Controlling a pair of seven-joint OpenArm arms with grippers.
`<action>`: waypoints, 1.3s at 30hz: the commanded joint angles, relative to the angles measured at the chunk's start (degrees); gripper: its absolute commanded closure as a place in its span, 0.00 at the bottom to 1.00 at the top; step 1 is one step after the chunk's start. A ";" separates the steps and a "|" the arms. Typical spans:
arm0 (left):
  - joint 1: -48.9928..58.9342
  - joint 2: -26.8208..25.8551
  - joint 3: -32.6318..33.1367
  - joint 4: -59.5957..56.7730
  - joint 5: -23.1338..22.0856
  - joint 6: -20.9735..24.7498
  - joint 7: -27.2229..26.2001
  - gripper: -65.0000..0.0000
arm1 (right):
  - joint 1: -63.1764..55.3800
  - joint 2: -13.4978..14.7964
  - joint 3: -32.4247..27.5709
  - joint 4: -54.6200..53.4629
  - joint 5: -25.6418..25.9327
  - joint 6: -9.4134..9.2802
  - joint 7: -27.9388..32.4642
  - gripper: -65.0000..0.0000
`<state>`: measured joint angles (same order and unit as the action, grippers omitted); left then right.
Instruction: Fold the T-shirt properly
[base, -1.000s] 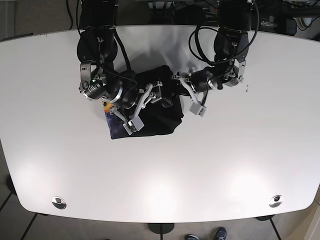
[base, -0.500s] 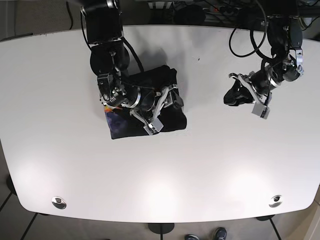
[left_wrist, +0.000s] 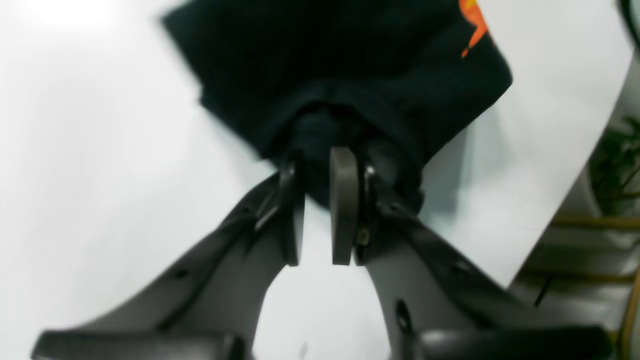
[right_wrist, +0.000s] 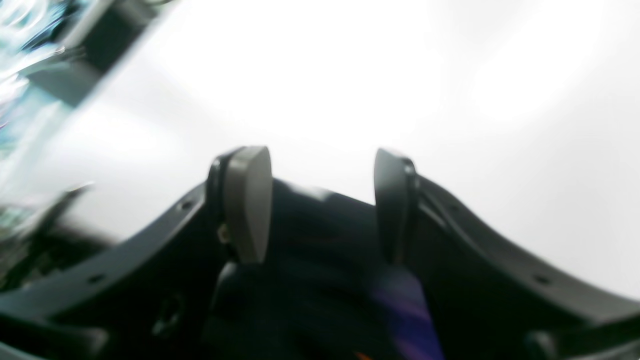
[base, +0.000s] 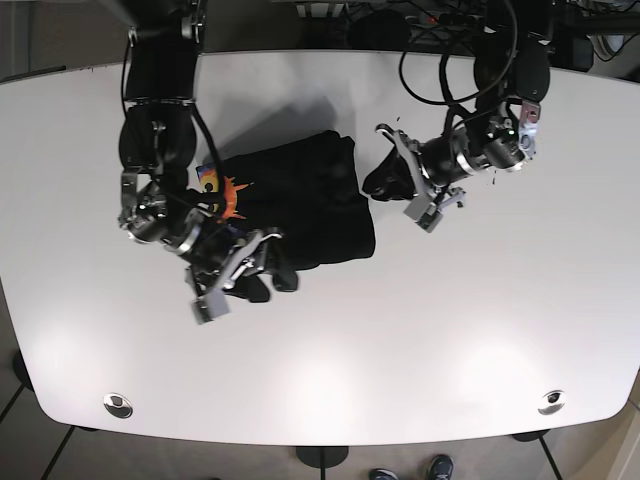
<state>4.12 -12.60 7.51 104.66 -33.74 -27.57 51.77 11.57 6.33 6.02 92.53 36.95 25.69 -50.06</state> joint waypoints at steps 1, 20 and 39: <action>-2.41 3.59 3.61 0.88 3.10 -0.16 -1.79 0.87 | 1.31 1.63 1.41 -0.36 1.51 0.72 1.32 0.56; -5.83 7.63 7.83 -18.02 18.92 -5.17 -8.12 0.87 | 2.89 2.77 -0.09 -25.06 -11.94 1.08 17.14 0.86; -2.32 3.59 4.84 -15.91 18.92 -5.35 -8.30 0.87 | 8.51 6.29 -3.34 -34.99 -12.03 1.16 21.80 0.87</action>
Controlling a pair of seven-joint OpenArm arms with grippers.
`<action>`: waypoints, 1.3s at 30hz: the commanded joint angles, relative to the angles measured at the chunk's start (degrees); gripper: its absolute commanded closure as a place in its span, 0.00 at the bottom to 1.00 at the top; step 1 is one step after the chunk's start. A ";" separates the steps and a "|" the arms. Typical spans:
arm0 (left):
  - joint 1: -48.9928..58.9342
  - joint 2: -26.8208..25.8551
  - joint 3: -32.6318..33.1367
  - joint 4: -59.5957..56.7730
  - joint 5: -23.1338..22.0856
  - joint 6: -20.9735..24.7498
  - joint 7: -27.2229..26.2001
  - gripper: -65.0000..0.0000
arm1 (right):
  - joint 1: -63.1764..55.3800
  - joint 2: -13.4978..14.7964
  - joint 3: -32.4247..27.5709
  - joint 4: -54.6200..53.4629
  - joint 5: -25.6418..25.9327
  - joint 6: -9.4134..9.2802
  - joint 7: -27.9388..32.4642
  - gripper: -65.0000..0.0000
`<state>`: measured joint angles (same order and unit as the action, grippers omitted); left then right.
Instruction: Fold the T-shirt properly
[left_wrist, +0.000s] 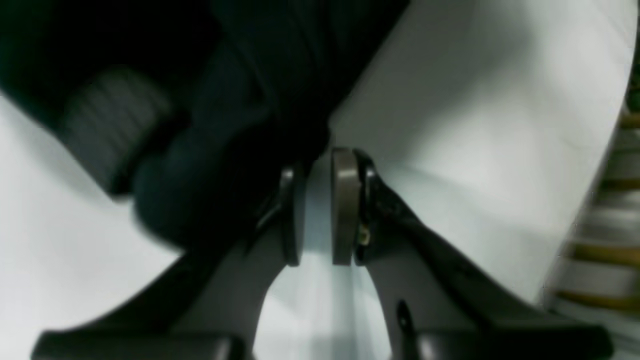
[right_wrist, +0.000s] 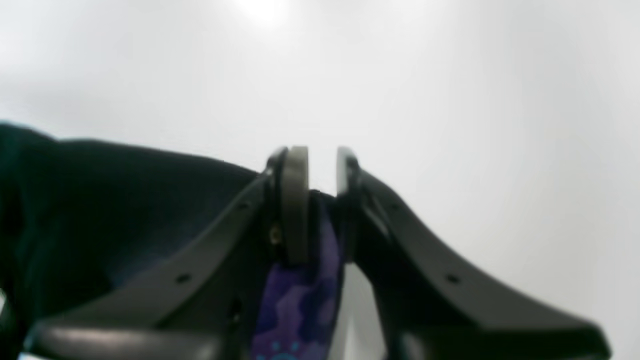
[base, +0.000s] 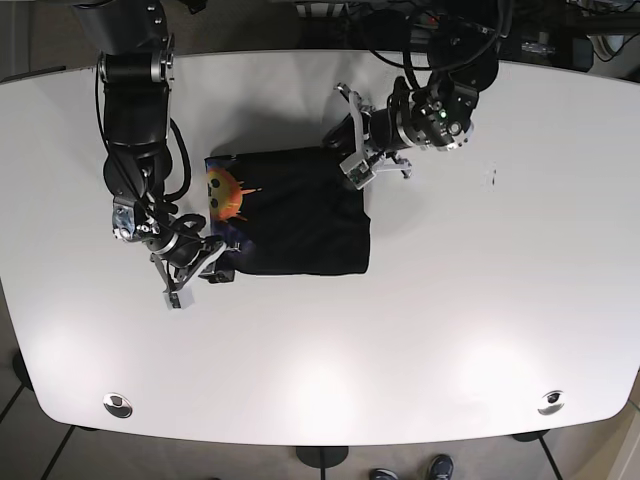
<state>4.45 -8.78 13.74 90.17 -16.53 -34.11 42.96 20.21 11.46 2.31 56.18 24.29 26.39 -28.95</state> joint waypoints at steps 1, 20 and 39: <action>-6.07 -0.24 -2.79 -4.59 1.72 1.18 0.51 0.87 | -2.05 1.24 0.38 3.55 0.63 0.46 0.95 0.87; -33.06 -5.60 -5.25 -18.39 2.07 9.45 -3.71 0.54 | -21.39 -4.21 -1.73 29.57 0.37 0.20 -8.46 0.87; -22.51 -2.08 21.47 -29.20 1.72 41.36 -25.42 0.09 | -21.31 -2.63 6.71 31.25 0.72 0.38 -8.46 0.87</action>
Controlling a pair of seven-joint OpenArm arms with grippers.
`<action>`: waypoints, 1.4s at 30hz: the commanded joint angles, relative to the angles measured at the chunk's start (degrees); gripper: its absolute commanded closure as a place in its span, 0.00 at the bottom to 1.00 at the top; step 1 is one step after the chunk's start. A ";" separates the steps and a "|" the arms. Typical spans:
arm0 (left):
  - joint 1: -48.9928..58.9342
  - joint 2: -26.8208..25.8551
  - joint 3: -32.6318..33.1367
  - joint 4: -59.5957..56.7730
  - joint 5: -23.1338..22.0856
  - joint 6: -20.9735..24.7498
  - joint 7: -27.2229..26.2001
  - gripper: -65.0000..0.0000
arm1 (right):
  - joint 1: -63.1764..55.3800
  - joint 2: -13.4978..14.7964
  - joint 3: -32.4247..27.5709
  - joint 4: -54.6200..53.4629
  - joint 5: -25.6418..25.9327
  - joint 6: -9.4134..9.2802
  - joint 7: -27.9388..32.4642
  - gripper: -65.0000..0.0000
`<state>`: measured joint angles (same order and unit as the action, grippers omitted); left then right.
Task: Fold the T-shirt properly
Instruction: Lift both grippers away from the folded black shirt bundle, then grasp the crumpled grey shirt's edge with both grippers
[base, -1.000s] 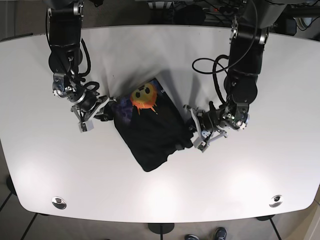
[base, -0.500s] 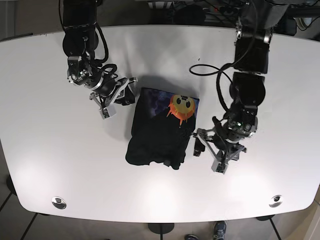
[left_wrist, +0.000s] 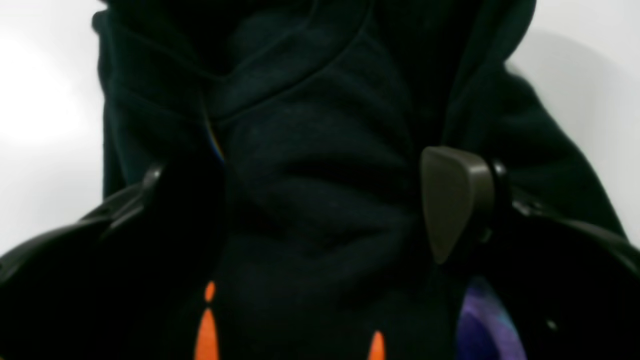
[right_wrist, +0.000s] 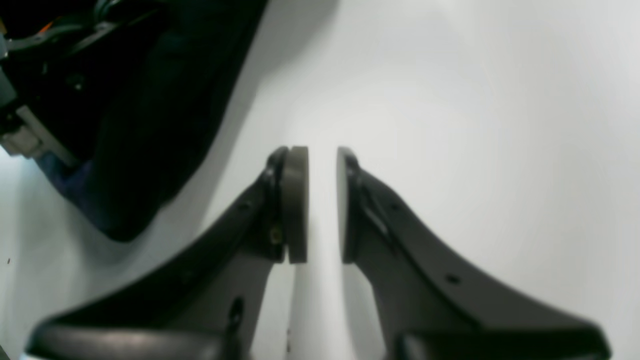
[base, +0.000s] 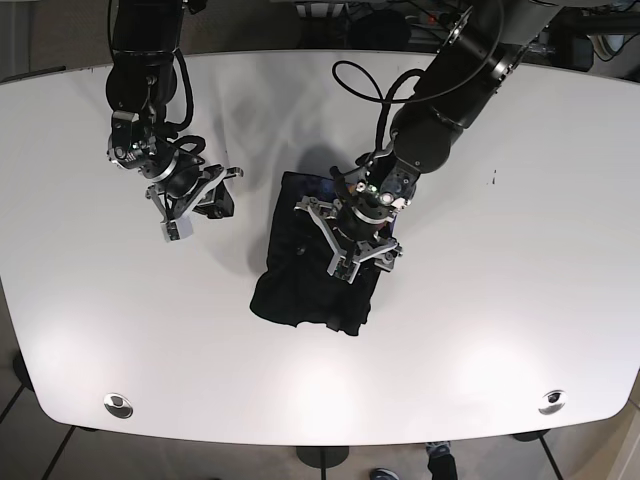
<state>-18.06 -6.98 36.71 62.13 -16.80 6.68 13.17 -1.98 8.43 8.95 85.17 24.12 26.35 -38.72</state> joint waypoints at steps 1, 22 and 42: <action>0.53 -6.25 -3.52 -1.43 1.98 -2.59 4.37 0.09 | 0.79 0.41 0.06 3.14 0.89 0.42 1.31 0.87; 10.64 -48.62 -34.20 -36.77 1.98 -38.81 -12.95 0.09 | 0.88 0.15 0.06 9.21 0.89 0.33 -1.94 0.87; 23.56 -22.86 -59.43 41.48 2.16 -43.64 19.14 0.28 | -7.03 1.64 8.15 26.00 0.80 0.16 -4.23 0.86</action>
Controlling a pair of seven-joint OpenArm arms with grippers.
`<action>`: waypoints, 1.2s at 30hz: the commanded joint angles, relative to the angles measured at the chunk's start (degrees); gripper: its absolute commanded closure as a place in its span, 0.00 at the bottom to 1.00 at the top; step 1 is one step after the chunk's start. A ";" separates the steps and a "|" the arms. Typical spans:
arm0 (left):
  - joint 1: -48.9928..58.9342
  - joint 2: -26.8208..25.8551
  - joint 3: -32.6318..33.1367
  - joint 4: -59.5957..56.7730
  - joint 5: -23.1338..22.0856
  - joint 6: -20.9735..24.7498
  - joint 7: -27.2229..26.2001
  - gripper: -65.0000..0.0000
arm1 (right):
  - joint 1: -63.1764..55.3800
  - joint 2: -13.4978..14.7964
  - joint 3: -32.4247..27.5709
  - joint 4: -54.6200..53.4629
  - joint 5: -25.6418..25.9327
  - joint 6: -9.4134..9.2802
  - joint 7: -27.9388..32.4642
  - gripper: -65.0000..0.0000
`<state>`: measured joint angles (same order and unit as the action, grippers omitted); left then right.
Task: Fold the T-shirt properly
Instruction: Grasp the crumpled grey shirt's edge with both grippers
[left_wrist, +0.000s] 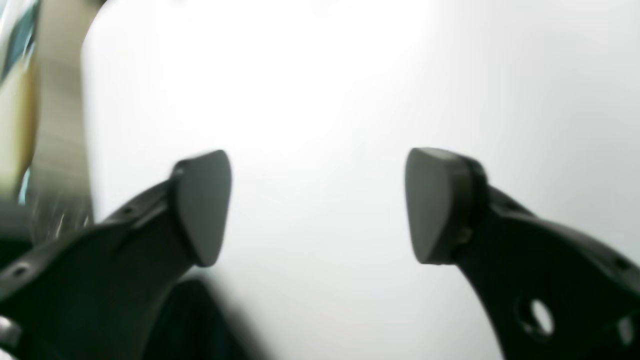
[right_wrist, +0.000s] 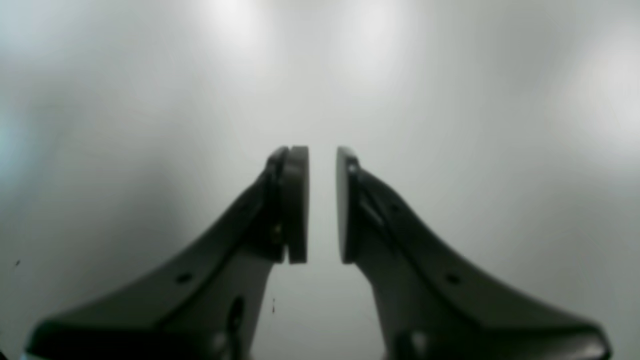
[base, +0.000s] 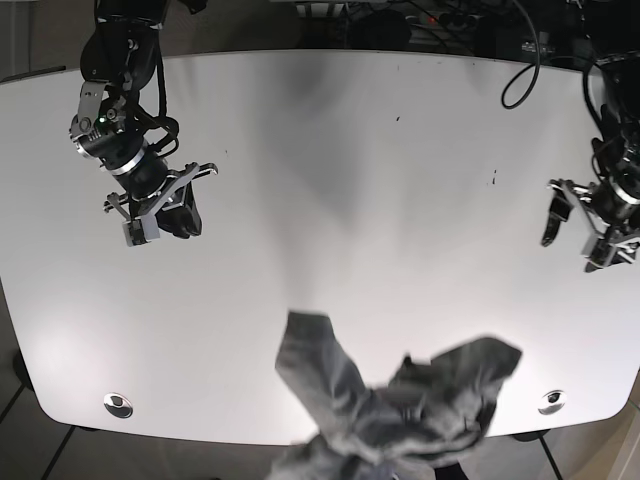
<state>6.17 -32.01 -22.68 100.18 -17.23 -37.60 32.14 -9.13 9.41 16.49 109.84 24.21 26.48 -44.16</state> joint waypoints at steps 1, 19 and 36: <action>-0.68 8.32 0.92 7.47 8.05 0.64 0.61 0.29 | -0.41 0.74 1.14 1.41 0.72 0.20 1.22 0.86; 1.25 35.66 4.26 11.34 27.48 0.37 0.69 0.28 | 7.85 0.57 -9.06 -5.01 0.45 0.03 -2.91 0.39; 4.59 35.22 4.35 5.97 27.21 0.29 0.34 0.29 | 30.71 -5.59 -31.13 -47.47 0.45 0.03 6.14 0.25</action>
<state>11.29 3.33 -18.35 105.08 10.70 -37.54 33.61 20.40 3.79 -14.74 61.73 24.18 26.13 -38.13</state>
